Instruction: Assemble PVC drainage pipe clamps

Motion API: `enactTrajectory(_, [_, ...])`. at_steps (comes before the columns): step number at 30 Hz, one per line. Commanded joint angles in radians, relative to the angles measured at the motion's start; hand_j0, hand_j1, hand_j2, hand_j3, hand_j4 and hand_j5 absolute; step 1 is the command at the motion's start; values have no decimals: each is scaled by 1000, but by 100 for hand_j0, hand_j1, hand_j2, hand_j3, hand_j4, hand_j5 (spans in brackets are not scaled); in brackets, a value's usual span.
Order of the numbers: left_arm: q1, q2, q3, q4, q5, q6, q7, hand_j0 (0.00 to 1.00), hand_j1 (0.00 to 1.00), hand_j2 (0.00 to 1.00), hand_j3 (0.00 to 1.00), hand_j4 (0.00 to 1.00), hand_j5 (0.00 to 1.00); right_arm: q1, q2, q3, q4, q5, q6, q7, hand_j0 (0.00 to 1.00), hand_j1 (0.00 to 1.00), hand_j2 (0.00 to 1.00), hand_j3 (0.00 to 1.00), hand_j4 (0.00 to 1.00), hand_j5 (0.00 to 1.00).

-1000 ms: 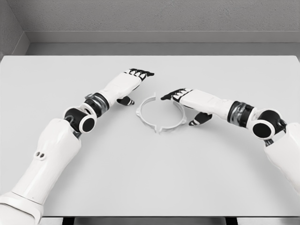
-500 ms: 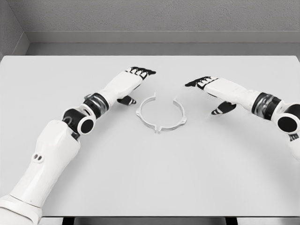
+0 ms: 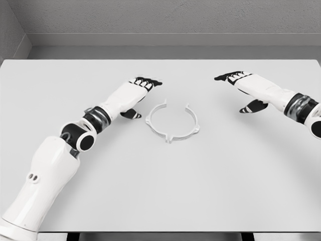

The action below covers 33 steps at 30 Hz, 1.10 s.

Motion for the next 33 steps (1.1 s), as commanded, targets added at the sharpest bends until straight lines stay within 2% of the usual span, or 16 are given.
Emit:
enactTrajectory(1, [0,10,0,-11,3,0,1,100,100,100,100,100,100,0,-9,-1,1,-6,1,-1,100,100,100,100,100,100])
enactTrajectory(13, [2,-10,-14,-17,3,0,1,100,100,100,100,100,100,0,-41,1,-9,-10,-2,-2,100,100,100,100,100,100])
enactTrajectory(33, [-14,-77,-17,-15,-5,9,-2,100,100,100,100,100,100,2,-41,2,-7,-9,-2,-2,100,100,100,100,100,100])
